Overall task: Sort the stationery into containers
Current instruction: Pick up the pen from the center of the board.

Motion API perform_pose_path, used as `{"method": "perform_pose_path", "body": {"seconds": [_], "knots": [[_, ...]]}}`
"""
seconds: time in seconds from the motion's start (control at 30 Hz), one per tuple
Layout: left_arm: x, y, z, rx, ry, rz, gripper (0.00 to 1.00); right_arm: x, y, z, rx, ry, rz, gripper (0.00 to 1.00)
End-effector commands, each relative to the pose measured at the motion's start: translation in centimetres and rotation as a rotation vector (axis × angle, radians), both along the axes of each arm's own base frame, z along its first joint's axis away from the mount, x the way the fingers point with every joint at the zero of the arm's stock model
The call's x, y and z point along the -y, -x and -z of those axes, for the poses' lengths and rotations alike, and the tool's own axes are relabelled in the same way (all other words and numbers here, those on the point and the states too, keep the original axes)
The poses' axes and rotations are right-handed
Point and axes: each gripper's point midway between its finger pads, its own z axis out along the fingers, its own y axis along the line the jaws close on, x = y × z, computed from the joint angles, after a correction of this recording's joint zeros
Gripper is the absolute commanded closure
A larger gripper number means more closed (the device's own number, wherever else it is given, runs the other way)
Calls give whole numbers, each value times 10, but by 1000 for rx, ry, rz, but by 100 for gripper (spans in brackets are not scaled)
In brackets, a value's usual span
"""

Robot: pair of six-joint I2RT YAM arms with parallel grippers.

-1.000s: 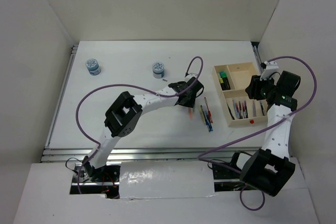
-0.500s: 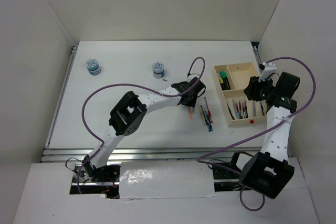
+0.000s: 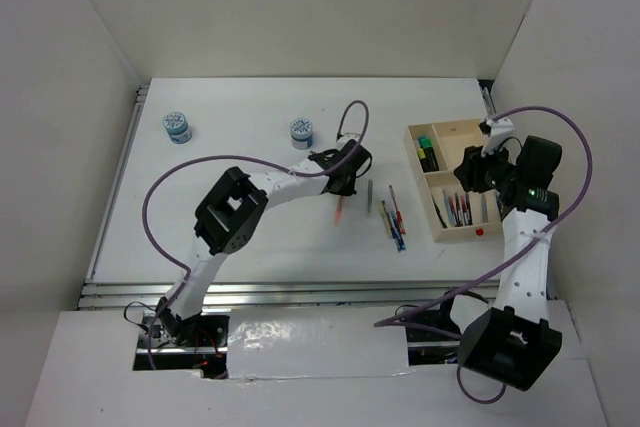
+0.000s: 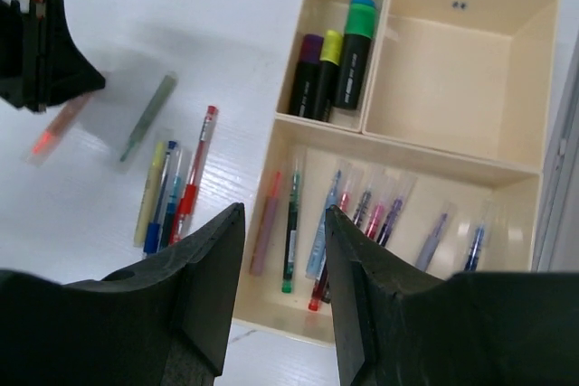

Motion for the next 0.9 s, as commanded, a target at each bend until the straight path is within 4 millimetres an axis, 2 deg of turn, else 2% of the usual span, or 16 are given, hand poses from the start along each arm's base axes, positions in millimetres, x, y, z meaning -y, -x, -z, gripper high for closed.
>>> {"method": "perform_pose_path", "body": {"seconds": [0.0,0.1,0.13,0.2,0.23,0.3,0.37,0.53,0.57,0.6,0.63,0.7,0.73,0.8,0.83,0.87], "knots": [[-55,5,21,-120,-44,-44,90,-20,6,-19,78,49,-88,53],[-73,6,9,-146,-2,-48,100,-40,12,-26,121,80,-174,52],[-68,8,-8,-152,58,-26,100,-48,17,-32,148,86,-213,50],[-72,6,-21,-175,165,5,100,-64,24,-33,184,145,-319,44],[-67,9,-46,-172,253,49,100,-73,30,-36,217,177,-389,41],[-53,26,-74,-249,440,179,100,-94,47,-30,262,297,-561,36],[-41,52,-119,-306,617,325,100,-108,61,-26,291,361,-650,36],[-29,120,-176,-458,876,566,100,-170,101,-30,531,514,-985,30],[-26,132,-185,-504,922,574,100,-178,102,-25,562,541,-1012,30],[-29,148,-181,-568,958,587,100,-187,107,-26,613,569,-1062,29],[-27,151,-198,-495,1001,646,100,-208,123,-24,667,565,-1159,29],[-29,173,-202,-583,1054,651,100,-224,125,-21,730,621,-1197,30],[-30,178,-208,-585,1072,668,100,-244,141,-19,781,612,-1283,31],[-29,188,-218,-596,1101,708,100,-261,142,-20,845,648,-1282,35],[-28,190,-218,-599,1099,716,100,-277,156,-24,908,628,-1329,37],[-28,191,-221,-601,1098,721,100,-284,158,-20,906,639,-1348,40]]}}
